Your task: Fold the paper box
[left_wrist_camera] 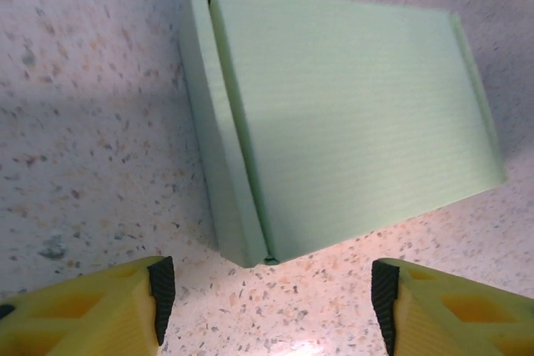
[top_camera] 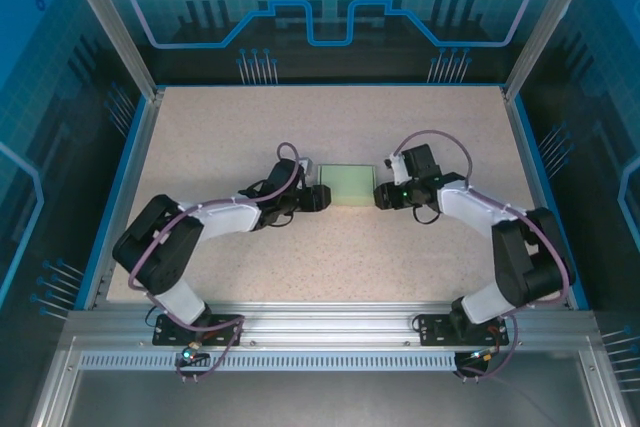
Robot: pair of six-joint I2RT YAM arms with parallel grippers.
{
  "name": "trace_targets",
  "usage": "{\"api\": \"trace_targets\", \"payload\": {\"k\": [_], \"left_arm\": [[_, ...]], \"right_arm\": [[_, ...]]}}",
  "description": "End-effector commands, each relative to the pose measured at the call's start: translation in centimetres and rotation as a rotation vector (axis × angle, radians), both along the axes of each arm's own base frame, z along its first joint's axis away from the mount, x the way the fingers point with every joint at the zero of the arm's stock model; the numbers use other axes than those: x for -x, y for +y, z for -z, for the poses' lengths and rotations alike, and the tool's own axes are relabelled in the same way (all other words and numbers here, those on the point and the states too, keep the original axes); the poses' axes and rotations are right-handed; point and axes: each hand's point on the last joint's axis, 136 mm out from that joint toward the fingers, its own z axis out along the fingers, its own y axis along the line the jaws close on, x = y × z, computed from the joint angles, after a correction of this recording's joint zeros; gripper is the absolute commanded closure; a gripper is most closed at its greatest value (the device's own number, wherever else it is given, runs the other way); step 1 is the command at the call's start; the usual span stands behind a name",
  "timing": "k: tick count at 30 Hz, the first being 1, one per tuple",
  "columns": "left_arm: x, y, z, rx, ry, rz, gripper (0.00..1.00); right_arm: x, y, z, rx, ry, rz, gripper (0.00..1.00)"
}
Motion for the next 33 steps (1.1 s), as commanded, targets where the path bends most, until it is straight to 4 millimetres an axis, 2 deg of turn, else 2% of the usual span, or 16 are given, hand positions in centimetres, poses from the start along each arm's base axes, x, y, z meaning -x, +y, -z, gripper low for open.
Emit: {"api": "trace_targets", "payload": {"k": [1, 5, 8, 9, 11, 13, 17, 19, 24, 28, 33], "left_arm": [[-0.3, 1.8, -3.4, -0.059, -0.115, -0.012, 0.32], [-0.5, 4.0, -6.5, -0.128, -0.239, -0.058, 0.28], [-0.7, 5.9, -8.7, -0.189, -0.331, -0.102, 0.24], [-0.8, 6.5, -9.4, -0.207, -0.359, -0.122, 0.24], [-1.0, 8.2, -10.7, -0.260, -0.416, -0.175, 0.17], [-0.9, 9.7, -11.6, -0.301, -0.458, -0.216, 0.14], [-0.7, 12.8, -12.3, -0.375, -0.500, -0.302, 0.05], [-0.6, 13.8, -12.4, -0.401, -0.508, -0.321, 0.03], [-0.4, 16.0, -11.8, -0.466, -0.506, -0.341, 0.01], [-0.5, 18.3, -10.8, -0.521, -0.514, -0.378, 0.01], [-0.8, 19.9, -9.1, -0.504, -0.567, -0.361, 0.01]], "right_arm": [[-0.6, -1.6, -5.1, 0.101, -0.153, 0.020, 0.48], [-0.4, -4.1, -9.7, 0.178, -0.319, 0.085, 0.43], [-0.4, -6.1, -13.0, 0.239, -0.436, 0.145, 0.35], [0.0, -6.9, -12.4, 0.267, -0.436, 0.158, 0.34], [0.2, -8.3, -13.6, 0.305, -0.485, 0.207, 0.30], [0.3, -9.4, -14.2, 0.315, -0.512, 0.244, 0.20], [0.6, -11.3, -13.9, 0.311, -0.511, 0.314, 0.04], [0.9, -12.1, -13.4, 0.318, -0.505, 0.347, 0.00], [1.5, -14.3, -12.7, 0.343, -0.519, 0.448, 0.00], [1.6, -15.2, -11.6, 0.330, -0.545, 0.480, 0.00], [1.0, -15.5, -8.8, 0.297, -0.581, 0.464, 0.00]]}}
